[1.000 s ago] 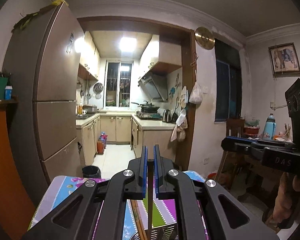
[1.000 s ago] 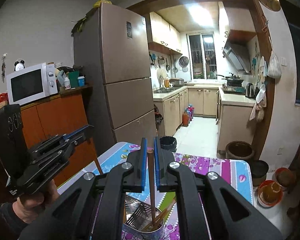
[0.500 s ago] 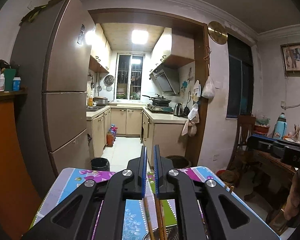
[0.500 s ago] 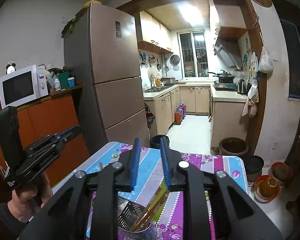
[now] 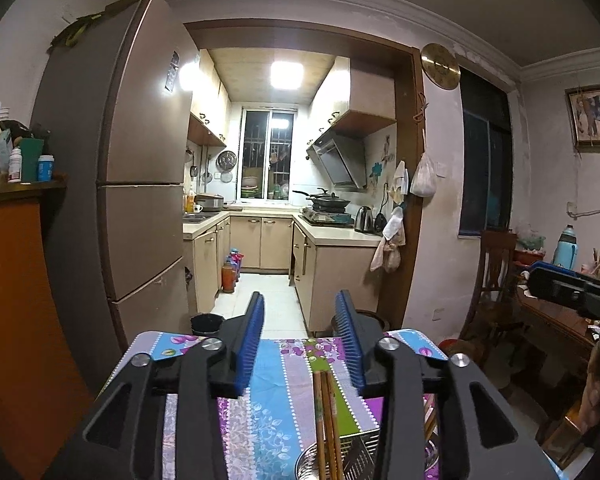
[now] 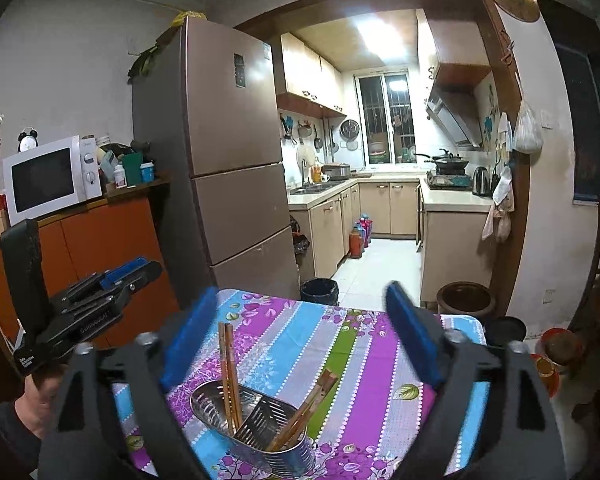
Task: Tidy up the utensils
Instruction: 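Open both tools to release the chopsticks into the holder, then move both open tools back down to the remaining chopsticks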
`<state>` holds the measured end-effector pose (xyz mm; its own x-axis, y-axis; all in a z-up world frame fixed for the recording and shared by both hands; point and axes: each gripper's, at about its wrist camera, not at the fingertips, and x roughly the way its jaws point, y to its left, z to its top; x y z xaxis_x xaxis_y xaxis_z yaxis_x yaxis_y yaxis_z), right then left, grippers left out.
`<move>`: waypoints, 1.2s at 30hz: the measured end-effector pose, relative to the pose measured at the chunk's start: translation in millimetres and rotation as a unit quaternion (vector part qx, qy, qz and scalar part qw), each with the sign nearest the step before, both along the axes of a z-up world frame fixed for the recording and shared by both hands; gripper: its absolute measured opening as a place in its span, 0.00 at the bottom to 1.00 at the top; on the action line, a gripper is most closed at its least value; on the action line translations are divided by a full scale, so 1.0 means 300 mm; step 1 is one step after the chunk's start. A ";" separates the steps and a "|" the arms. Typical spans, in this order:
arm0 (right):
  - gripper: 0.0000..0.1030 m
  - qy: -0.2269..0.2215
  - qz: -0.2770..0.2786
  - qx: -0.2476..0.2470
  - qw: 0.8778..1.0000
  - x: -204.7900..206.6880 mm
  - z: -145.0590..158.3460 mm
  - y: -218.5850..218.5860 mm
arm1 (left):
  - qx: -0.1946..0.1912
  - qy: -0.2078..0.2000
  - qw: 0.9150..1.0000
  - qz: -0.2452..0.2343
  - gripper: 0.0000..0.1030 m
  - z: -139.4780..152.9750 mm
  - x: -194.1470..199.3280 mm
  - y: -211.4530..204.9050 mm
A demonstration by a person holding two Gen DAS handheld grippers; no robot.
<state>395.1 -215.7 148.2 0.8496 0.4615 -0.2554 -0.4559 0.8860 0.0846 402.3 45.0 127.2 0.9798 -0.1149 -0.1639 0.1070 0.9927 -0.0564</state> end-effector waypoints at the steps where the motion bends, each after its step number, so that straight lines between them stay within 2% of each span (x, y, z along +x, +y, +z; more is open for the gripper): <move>1: 0.94 -0.004 -0.001 -0.001 1.000 -0.009 0.003 0.002 | 0.000 -0.001 1.000 0.001 0.50 0.001 -0.004 0.000; 4: 0.94 -0.012 -0.004 -0.005 1.000 -0.035 0.012 0.010 | 0.003 -0.009 1.000 0.008 0.67 0.002 -0.036 -0.001; 11: 0.94 -0.023 -0.005 -0.013 1.000 -0.080 0.013 0.021 | 0.006 -0.022 1.000 0.013 0.82 0.010 -0.100 -0.010; 16: 0.94 -0.043 -0.001 -0.014 0.999 -0.197 -0.009 0.005 | 0.012 -0.049 0.999 0.015 0.94 -0.021 -0.242 -0.005; 20: 0.94 -0.062 0.012 -0.015 0.998 -0.352 -0.059 -0.010 | 0.029 -0.063 0.998 0.003 0.95 -0.087 -0.395 -0.007; 24: 0.94 -0.064 0.021 -0.006 0.998 -0.495 -0.127 -0.036 | 0.037 -0.051 0.998 -0.006 0.95 -0.157 -0.509 -0.007; 30: 0.94 -0.067 0.017 -0.002 0.998 -0.660 -0.212 -0.036 | 0.015 -0.033 0.999 -0.013 0.95 -0.251 -0.649 0.008; 36: 0.94 -0.078 0.009 -0.007 0.997 -0.778 -0.265 -0.013 | 0.019 -0.039 0.999 -0.011 0.95 -0.301 -0.781 -0.020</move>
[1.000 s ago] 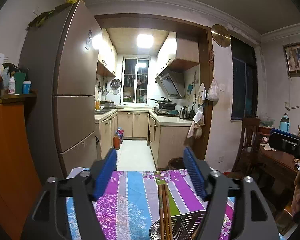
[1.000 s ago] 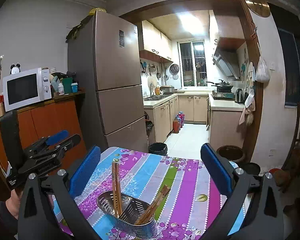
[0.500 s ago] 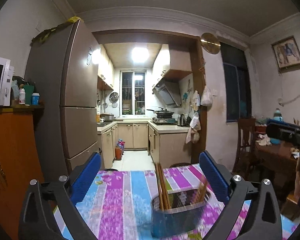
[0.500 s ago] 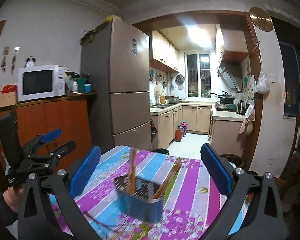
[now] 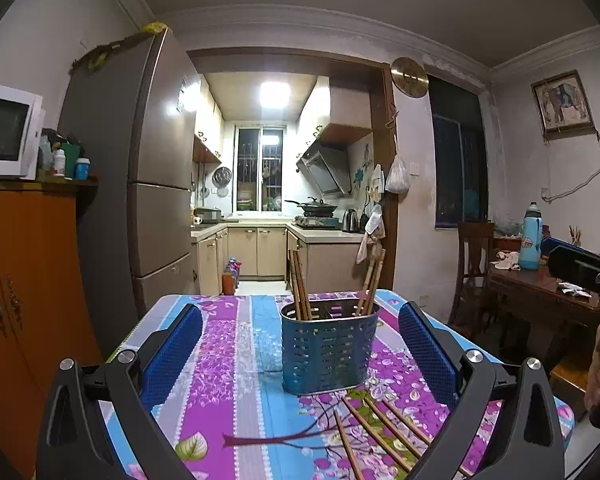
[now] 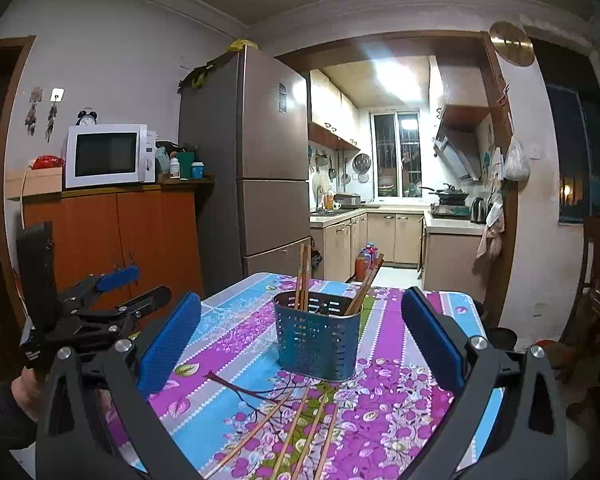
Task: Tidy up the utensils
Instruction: 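Move both open tools back down to the remaining chopsticks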
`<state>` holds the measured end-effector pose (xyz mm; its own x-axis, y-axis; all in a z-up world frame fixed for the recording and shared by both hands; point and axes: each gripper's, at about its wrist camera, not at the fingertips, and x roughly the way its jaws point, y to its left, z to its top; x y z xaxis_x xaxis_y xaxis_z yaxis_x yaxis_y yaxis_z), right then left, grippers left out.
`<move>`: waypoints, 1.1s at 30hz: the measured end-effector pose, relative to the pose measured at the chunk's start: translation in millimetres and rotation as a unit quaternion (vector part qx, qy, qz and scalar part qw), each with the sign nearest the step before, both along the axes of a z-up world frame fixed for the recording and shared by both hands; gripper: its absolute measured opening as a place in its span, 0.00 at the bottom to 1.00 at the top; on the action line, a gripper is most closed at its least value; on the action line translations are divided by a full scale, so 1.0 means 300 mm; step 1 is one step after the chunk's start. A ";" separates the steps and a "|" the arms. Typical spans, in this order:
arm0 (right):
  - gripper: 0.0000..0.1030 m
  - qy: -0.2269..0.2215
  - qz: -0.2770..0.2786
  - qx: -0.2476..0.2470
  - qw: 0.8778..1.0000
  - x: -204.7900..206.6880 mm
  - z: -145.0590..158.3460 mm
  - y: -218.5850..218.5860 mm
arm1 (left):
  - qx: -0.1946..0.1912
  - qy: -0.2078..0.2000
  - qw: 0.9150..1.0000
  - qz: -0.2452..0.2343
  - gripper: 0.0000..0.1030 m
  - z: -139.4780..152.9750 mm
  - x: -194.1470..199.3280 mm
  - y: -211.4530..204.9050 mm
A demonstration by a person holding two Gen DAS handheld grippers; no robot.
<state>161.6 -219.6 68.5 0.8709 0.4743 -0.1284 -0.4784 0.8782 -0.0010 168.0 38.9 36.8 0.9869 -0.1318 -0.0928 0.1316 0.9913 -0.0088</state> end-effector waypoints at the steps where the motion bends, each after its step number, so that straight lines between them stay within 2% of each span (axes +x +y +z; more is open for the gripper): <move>1: 0.94 -0.003 -0.002 -0.001 1.000 -0.011 -0.002 0.004 | -0.004 -0.003 1.000 -0.002 0.95 -0.007 -0.030 -0.004; 6: 0.94 -0.030 -0.012 -0.009 0.999 -0.111 -0.030 0.014 | 0.001 -0.019 1.000 -0.003 0.95 -0.041 -0.134 -0.033; 9: 0.94 -0.047 -0.028 -0.010 0.998 -0.174 -0.070 -0.006 | 0.010 -0.018 1.000 -0.004 0.95 -0.095 -0.189 -0.052; 12: 0.94 -0.041 -0.042 -0.009 0.998 -0.218 -0.147 -0.029 | 0.020 0.001 1.000 -0.009 0.95 -0.203 -0.219 -0.071; 15: 0.93 -0.010 -0.047 -0.018 0.999 -0.237 -0.261 -0.042 | 0.027 0.047 0.998 -0.019 0.95 -0.330 -0.215 -0.088; 16: 0.79 0.007 -0.042 -0.020 0.999 -0.235 -0.300 -0.042 | 0.027 0.057 0.998 -0.021 0.95 -0.362 -0.215 -0.090; 17: 0.56 0.030 -0.036 -0.029 0.998 -0.231 -0.353 -0.034 | 0.029 0.069 0.997 -0.023 0.95 -0.400 -0.214 -0.094; 18: 0.46 0.048 -0.035 -0.040 0.997 -0.225 -0.397 -0.025 | 0.031 0.081 0.996 -0.026 0.91 -0.432 -0.214 -0.100; 19: 0.30 0.068 -0.031 -0.048 0.996 -0.212 -0.440 -0.018 | 0.038 0.097 0.994 -0.033 0.84 -0.477 -0.213 -0.112; 20: 0.22 0.096 -0.024 -0.049 0.994 -0.190 -0.492 -0.012 | 0.043 0.105 0.993 -0.036 0.82 -0.500 -0.212 -0.118; 24: 0.18 0.140 -0.016 -0.054 0.989 -0.143 -0.600 0.013 | 0.056 0.143 0.987 -0.050 0.64 -0.589 -0.195 -0.141; 31: 0.12 0.172 -0.022 -0.078 0.982 -0.088 -0.684 0.060 | 0.067 0.160 0.983 -0.064 0.52 -0.637 -0.171 -0.183; 33: 0.12 0.177 -0.022 -0.077 0.981 -0.085 -0.706 0.055 | 0.071 0.162 0.982 -0.065 0.52 -0.647 -0.167 -0.194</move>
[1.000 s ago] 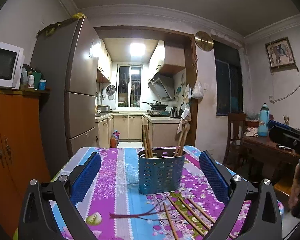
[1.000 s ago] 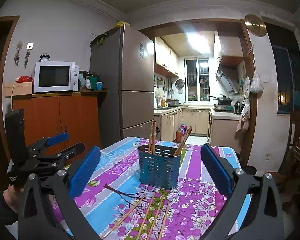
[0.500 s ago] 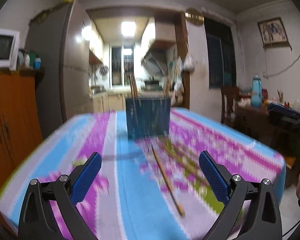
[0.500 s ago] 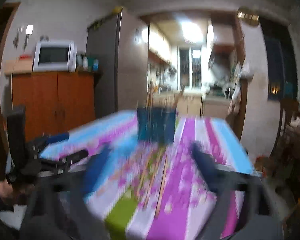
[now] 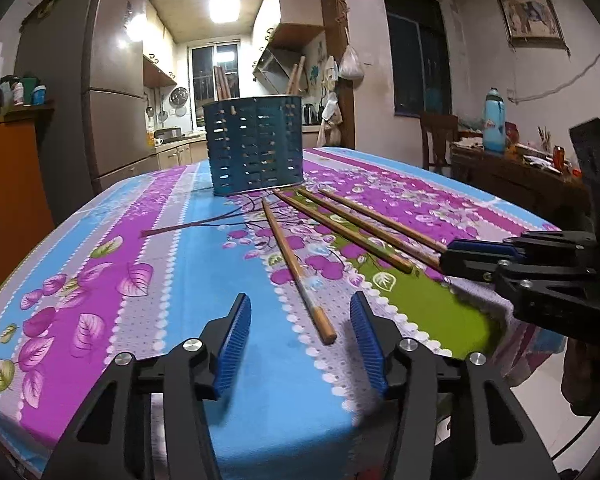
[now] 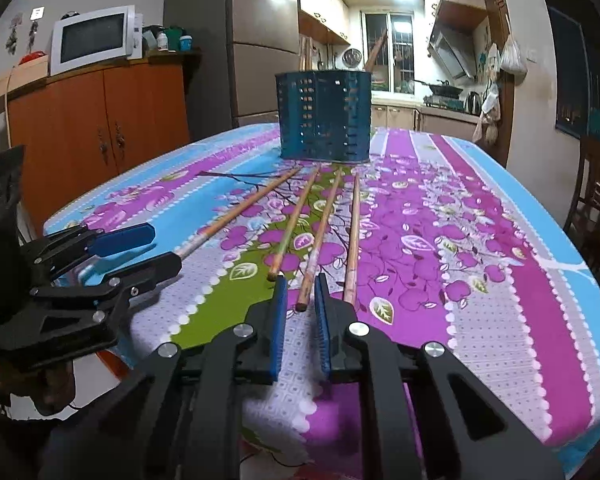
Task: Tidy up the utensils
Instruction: 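Move both open tools back down to the remaining chopsticks, then close the left tool on a chopstick while the right tool grasps another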
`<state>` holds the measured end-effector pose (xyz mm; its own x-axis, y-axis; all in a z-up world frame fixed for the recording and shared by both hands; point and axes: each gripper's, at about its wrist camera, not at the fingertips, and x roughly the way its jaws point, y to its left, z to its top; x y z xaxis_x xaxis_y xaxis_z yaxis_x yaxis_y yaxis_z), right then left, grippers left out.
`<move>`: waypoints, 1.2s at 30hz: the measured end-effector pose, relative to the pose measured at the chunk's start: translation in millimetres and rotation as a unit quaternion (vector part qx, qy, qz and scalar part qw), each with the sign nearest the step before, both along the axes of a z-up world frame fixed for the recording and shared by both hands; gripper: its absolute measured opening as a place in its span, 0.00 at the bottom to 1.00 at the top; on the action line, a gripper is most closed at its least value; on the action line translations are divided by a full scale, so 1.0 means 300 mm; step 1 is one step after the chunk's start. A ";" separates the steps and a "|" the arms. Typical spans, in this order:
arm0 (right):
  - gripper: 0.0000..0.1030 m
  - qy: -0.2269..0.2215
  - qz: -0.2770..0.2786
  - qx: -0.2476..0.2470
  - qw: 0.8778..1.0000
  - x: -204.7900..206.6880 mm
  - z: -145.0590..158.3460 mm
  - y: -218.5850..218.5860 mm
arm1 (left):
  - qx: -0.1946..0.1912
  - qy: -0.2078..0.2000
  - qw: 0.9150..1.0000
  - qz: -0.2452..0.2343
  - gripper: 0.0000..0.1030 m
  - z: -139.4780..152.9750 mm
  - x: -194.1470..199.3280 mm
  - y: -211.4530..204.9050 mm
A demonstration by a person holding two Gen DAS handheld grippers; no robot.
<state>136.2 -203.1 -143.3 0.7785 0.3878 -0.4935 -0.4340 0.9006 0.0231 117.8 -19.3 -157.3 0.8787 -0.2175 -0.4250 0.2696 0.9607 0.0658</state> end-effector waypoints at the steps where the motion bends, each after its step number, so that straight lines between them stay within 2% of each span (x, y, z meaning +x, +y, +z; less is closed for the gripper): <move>1: 0.12 0.001 0.000 -0.001 1.000 0.003 -0.003 0.000 | 0.000 0.001 1.000 -0.001 0.52 -0.003 0.003 -0.002; 5: 0.11 0.003 -0.001 -0.005 1.000 0.010 -0.013 0.008 | -0.003 0.005 1.000 0.003 0.50 -0.009 0.017 0.004; 8: 0.11 0.001 -0.002 -0.003 1.000 0.015 -0.014 0.009 | -0.006 0.003 1.000 0.004 0.44 -0.011 0.018 0.005; 11: 0.10 -0.003 -0.003 -0.001 1.000 0.013 -0.016 0.011 | -0.004 -0.004 1.000 0.003 0.31 -0.017 0.010 -0.005; 13: 0.07 -0.005 -0.003 0.001 1.000 0.009 -0.018 0.012 | -0.002 -0.007 1.000 0.004 0.12 -0.018 0.006 -0.013; 15: 0.06 -0.007 -0.006 0.002 1.000 0.002 -0.018 0.012 | -0.005 -0.007 1.000 0.009 0.09 -0.019 0.009 -0.006; 28: 0.07 -0.017 -0.011 0.011 1.000 -0.011 -0.028 0.008 | -0.012 -0.031 0.999 0.018 0.09 -0.040 -0.005 0.011; 36: 0.06 -0.010 0.004 0.013 1.000 -0.023 -0.022 0.030 | -0.019 -0.022 0.999 0.041 0.07 -0.023 0.003 0.035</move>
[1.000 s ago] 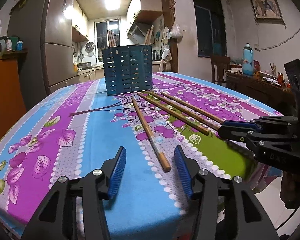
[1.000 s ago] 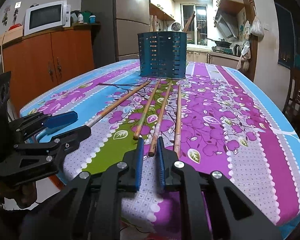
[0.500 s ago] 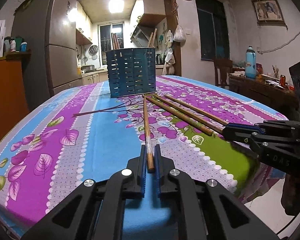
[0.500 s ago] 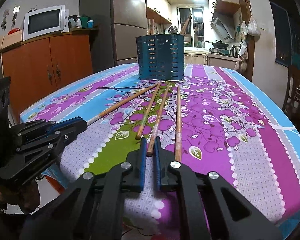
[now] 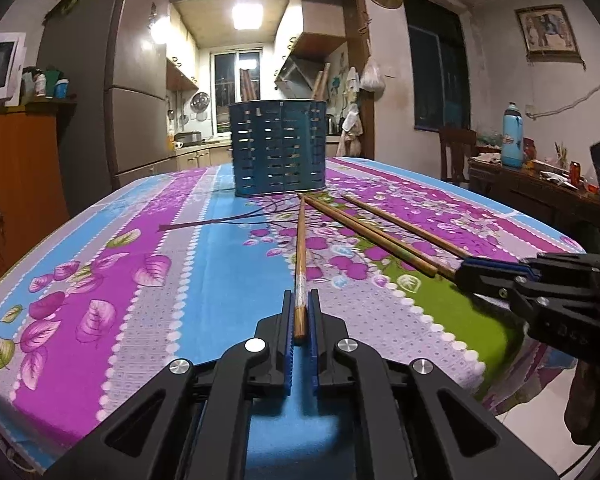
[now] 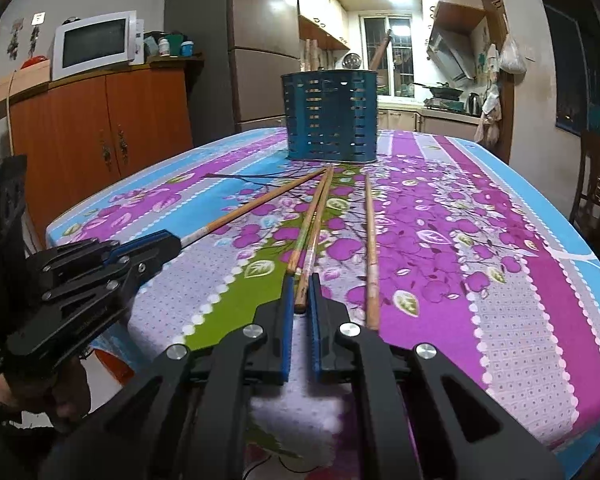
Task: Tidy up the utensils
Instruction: 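Close the left tool on a chopstick while the right tool grasps another, then lift both held chopsticks and carry them over the slotted holder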
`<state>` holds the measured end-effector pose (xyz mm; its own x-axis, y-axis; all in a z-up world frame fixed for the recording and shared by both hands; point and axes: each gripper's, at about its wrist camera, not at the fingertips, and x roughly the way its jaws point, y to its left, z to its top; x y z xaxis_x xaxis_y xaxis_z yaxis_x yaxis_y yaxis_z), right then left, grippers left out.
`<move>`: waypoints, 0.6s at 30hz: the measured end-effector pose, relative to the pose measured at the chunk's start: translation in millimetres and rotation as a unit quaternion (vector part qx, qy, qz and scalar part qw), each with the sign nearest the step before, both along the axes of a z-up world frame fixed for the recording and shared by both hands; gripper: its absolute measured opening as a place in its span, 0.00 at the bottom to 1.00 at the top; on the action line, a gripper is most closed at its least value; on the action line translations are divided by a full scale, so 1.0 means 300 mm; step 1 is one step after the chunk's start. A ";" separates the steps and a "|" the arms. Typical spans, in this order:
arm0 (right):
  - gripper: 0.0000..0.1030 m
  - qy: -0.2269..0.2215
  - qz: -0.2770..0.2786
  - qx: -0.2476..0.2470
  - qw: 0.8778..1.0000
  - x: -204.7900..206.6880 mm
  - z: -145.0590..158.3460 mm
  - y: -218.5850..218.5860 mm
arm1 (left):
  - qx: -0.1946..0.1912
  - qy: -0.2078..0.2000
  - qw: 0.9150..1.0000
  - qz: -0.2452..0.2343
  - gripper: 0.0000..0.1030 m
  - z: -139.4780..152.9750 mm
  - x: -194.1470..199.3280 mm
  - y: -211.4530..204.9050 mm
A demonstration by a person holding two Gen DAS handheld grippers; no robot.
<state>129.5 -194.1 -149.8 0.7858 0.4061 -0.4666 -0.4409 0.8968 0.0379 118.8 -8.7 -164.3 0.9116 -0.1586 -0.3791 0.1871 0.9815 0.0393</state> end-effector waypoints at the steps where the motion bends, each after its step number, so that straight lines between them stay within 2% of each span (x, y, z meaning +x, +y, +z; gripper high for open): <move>1: 0.06 -0.001 0.002 -0.001 1.000 -0.004 0.001 0.003 | -0.001 -0.001 1.000 0.003 0.07 0.005 -0.001 0.010; 10: 0.05 -0.031 0.001 -0.003 1.000 -0.044 0.091 0.000 | -0.003 -0.040 0.999 0.007 0.07 0.110 -0.031 0.059; 18: 0.05 -0.093 0.001 -0.021 0.995 -0.066 0.264 -0.020 | -0.001 -0.098 0.995 -0.001 0.07 0.269 -0.065 0.080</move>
